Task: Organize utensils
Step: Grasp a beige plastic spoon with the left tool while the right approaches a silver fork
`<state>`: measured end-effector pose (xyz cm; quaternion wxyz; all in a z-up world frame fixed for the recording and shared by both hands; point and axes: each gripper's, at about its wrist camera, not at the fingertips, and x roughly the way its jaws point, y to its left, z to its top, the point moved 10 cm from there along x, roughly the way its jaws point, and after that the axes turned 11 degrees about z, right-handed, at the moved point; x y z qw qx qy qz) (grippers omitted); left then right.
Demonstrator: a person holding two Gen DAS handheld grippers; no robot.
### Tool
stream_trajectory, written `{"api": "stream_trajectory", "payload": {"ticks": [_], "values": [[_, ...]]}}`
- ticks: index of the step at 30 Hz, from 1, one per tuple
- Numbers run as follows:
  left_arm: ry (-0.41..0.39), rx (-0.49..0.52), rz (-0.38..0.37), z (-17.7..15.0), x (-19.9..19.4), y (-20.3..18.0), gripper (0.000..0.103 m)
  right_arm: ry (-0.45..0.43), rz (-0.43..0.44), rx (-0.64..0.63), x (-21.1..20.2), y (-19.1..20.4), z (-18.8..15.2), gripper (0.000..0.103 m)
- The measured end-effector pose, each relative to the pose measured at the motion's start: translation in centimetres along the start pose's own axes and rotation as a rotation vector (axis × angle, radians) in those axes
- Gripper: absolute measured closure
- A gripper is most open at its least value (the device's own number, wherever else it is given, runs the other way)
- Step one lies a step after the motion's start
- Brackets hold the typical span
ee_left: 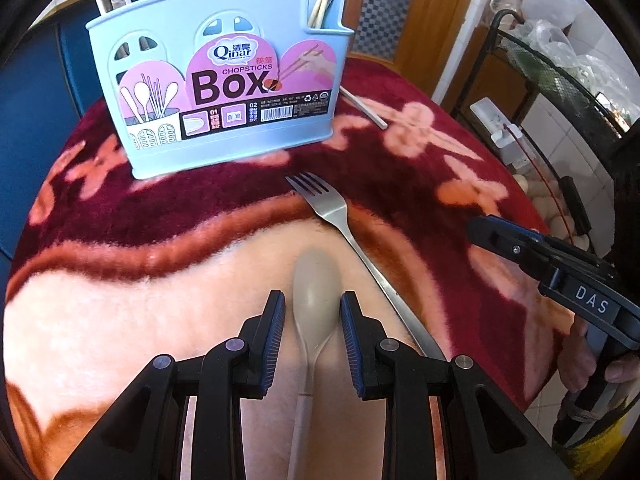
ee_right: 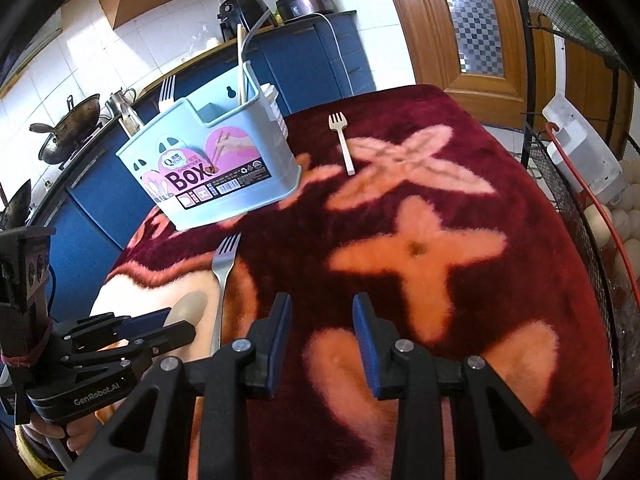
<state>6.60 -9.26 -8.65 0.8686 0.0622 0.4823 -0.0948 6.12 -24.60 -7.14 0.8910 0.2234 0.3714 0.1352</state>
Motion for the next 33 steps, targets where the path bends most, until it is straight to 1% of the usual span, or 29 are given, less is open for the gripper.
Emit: {"api": "stream_trajectory", "payload": {"ticks": [2,4,8,12,15,18,20,21,22,23,28,33], "values": [[-0.001,-0.006,-0.012,0.1,0.0,-0.1,0.074,0.002,0.001,0.003,0.1,-0.1,0.0,0.068],[-0.009,-0.015,-0.040,0.3,-0.1,-0.2,0.078,0.005,0.002,0.003,0.2,0.0,-0.1,0.068],[-0.019,-0.037,-0.090,0.5,-0.3,-0.3,0.078,0.010,0.001,0.001,0.3,0.0,-0.1,0.068],[-0.037,-0.052,-0.099,0.7,-0.6,0.0,0.078,0.017,-0.002,-0.006,0.5,0.3,-0.2,0.068],[-0.073,-0.075,-0.073,1.2,-1.2,0.9,0.079,0.025,-0.003,-0.010,0.8,0.5,-0.2,0.068],[-0.122,-0.099,-0.021,2.0,-1.9,2.7,0.080,0.036,-0.004,-0.019,1.2,1.0,-0.2,0.068],[-0.139,-0.134,-0.003,2.5,-2.2,4.1,0.082,0.042,-0.001,-0.025,1.5,1.4,-0.2,0.068],[-0.141,-0.147,0.000,2.6,-2.1,4.6,0.083,0.047,0.003,-0.028,1.6,1.6,-0.1,0.068],[-0.141,-0.161,0.005,2.7,-2.1,5.2,0.093,0.050,0.006,-0.029,1.8,1.8,-0.1,0.068],[-0.140,-0.173,0.009,2.7,-2.0,5.7,0.099,0.055,0.009,-0.030,2.0,2.0,-0.1,0.068],[-0.126,-0.225,0.014,2.2,-1.4,7.8,0.100,0.084,0.021,-0.040,3.1,3.0,-0.1,0.068],[-0.111,-0.236,-0.004,1.7,-0.8,8.1,0.100,0.109,0.031,-0.044,4.1,3.7,0.0,0.068]]}}
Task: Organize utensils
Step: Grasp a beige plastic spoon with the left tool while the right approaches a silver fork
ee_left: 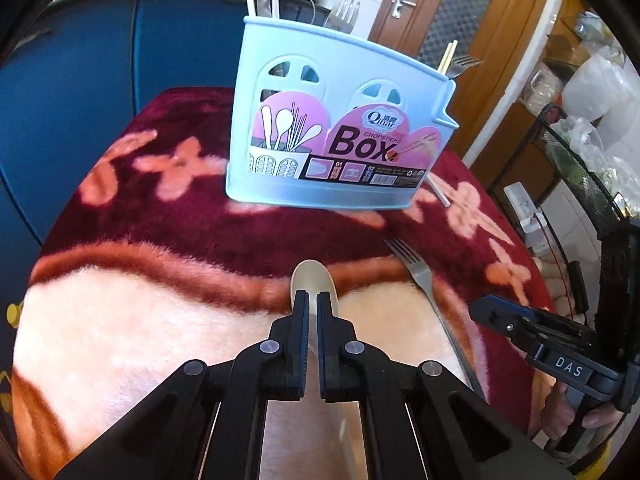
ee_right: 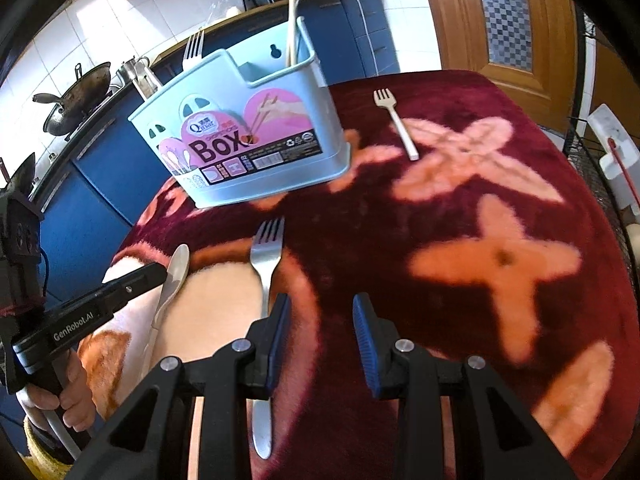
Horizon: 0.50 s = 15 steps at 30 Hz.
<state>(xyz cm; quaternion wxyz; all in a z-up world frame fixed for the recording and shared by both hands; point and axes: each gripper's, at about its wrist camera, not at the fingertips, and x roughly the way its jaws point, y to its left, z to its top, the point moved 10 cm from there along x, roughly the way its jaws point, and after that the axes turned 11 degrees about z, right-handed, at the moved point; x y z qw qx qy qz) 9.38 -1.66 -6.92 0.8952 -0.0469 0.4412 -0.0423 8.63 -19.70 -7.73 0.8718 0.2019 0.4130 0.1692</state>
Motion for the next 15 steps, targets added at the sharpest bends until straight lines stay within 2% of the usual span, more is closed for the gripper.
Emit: {"api": "stream_trajectory", "payload": {"ticks": [15], "values": [[0.049,-0.048,-0.046,-0.7,1.0,0.2,0.099,0.047,0.063,0.016,2.2,1.6,1.2,0.066]]}}
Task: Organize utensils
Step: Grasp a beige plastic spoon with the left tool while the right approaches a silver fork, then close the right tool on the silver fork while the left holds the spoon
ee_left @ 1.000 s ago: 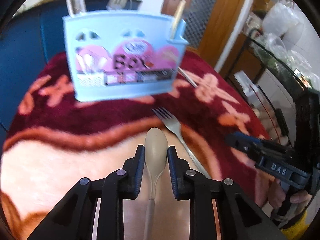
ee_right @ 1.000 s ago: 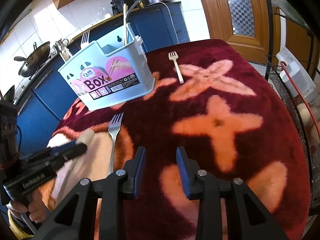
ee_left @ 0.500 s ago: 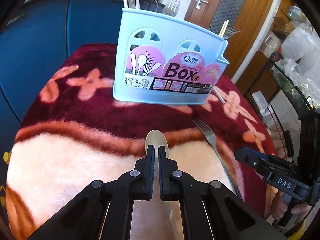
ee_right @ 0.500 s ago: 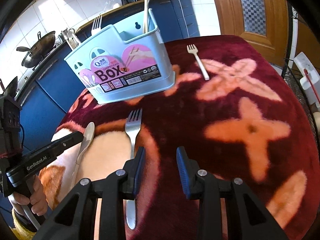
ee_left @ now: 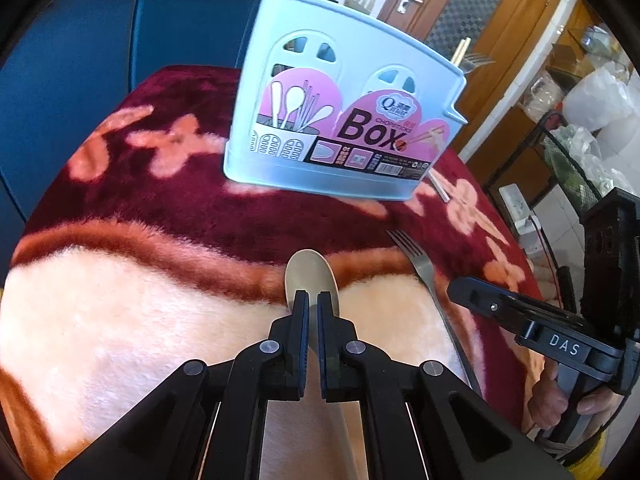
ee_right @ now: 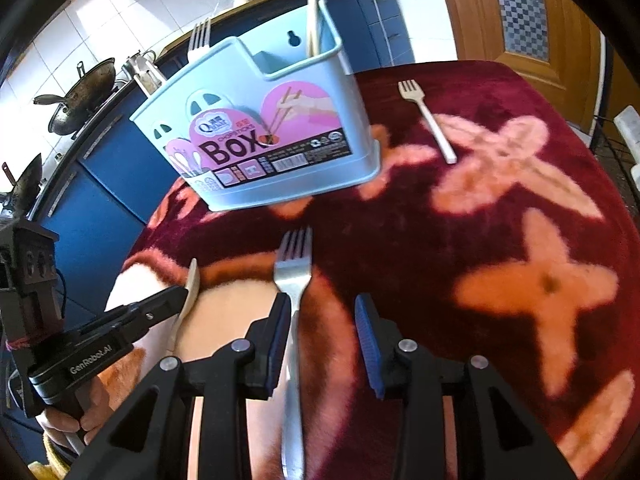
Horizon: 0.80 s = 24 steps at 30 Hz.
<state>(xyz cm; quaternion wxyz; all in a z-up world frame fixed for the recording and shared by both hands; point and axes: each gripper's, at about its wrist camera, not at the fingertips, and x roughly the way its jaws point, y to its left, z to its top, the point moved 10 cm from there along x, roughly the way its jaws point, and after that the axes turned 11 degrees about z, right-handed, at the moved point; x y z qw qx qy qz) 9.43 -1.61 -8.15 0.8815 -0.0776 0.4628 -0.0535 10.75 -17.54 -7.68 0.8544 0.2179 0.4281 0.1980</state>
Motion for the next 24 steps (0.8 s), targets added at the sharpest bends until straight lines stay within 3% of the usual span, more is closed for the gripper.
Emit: {"api": "stream_trajectory", "payload": {"ticks": [8,17,19,24], "values": [[0.006,-0.005,0.019,-0.1,0.0,0.6,0.092,0.032,0.011,-0.040,1.7,1.1,0.3,0.066],[0.020,-0.014,-0.003,-0.3,0.5,0.5,0.086,0.046,0.053,-0.039,3.3,0.8,1.4,0.077],[0.019,-0.008,-0.011,-0.3,0.6,0.2,0.079,0.046,0.063,-0.041,3.4,0.8,1.5,0.078],[0.010,0.028,0.002,-0.1,0.9,-0.6,0.078,0.034,0.061,-0.046,3.3,1.0,1.5,0.078]]}}
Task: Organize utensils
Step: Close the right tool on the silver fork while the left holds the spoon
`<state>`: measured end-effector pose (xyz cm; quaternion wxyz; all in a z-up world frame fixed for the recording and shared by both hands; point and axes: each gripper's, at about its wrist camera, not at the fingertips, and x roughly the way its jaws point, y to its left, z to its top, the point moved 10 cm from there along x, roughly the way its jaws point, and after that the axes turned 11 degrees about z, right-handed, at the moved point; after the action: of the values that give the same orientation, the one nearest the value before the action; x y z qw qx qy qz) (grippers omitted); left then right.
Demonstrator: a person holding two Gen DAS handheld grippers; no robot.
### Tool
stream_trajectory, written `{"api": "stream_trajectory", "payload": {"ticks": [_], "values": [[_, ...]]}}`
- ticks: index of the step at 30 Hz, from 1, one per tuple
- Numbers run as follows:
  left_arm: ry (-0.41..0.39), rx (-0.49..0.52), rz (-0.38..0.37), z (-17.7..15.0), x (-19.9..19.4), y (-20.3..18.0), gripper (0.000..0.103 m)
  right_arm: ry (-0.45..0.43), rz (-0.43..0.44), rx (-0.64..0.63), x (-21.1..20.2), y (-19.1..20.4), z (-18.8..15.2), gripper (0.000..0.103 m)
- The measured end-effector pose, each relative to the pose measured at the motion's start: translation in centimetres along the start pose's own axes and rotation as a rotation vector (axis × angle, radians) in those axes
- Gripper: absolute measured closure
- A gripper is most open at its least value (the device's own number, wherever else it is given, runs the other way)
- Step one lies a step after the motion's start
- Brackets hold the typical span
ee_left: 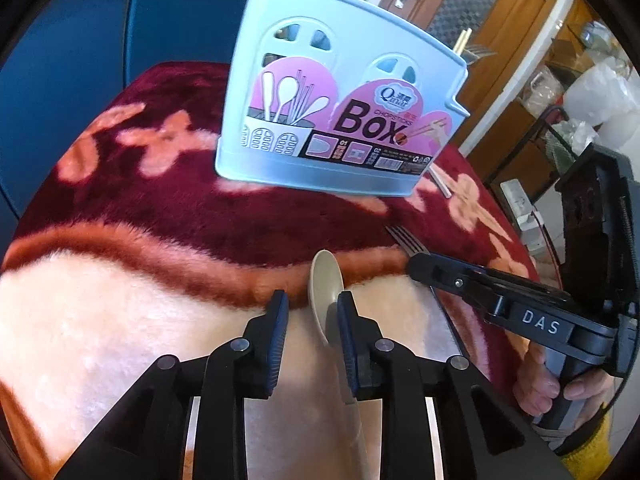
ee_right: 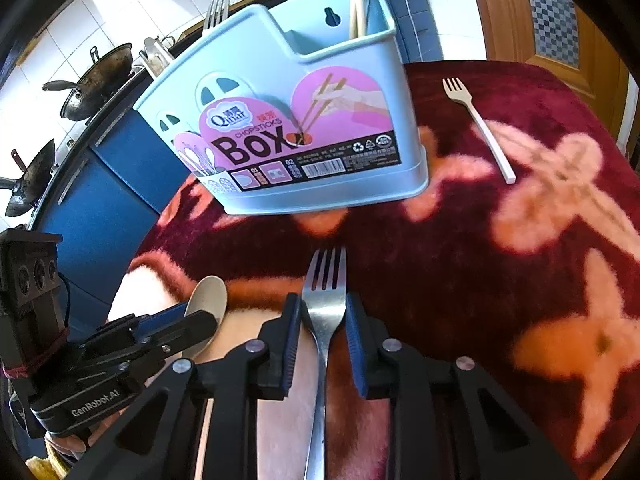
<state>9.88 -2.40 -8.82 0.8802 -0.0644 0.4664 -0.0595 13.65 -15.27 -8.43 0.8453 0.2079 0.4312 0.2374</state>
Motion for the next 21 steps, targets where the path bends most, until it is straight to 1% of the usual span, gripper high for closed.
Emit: {"api": "stream_trajectory", "payload": {"ticks": [2,5,6,7,9,12,16,18,21], "values": [[-0.003,0.011,-0.003,0.1,0.1,-0.4,0.078,-0.013,0.003,0.007,-0.2,0.0,0.0,0.078],[-0.005,0.019,-0.010,0.3,0.3,-1.0,0.081,-0.022,0.004,0.010,-0.3,0.1,-0.1,0.078],[-0.009,0.023,-0.008,0.3,0.3,-1.1,0.094,-0.020,0.001,0.004,-0.3,0.1,-0.2,0.078],[-0.008,0.024,-0.011,0.4,0.4,-1.3,0.097,-0.016,-0.004,-0.005,-0.3,0.2,-0.3,0.078],[-0.007,0.006,-0.025,0.5,0.3,-1.3,0.098,-0.004,-0.007,-0.017,-0.4,0.4,-0.5,0.078],[-0.026,-0.001,-0.022,0.8,-0.1,-0.8,0.099,0.011,0.020,-0.009,-0.4,0.6,-0.6,0.077],[-0.056,-0.019,-0.013,1.5,-1.1,0.0,0.099,0.008,0.101,0.055,-0.6,0.4,-0.5,0.077],[-0.072,-0.029,-0.007,1.9,-1.6,0.7,0.099,0.003,0.159,0.099,-0.8,0.4,-0.4,0.077],[-0.088,-0.042,-0.001,2.2,-2.2,1.3,0.099,0.007,0.195,0.122,-0.8,0.6,-0.6,0.078]]}}
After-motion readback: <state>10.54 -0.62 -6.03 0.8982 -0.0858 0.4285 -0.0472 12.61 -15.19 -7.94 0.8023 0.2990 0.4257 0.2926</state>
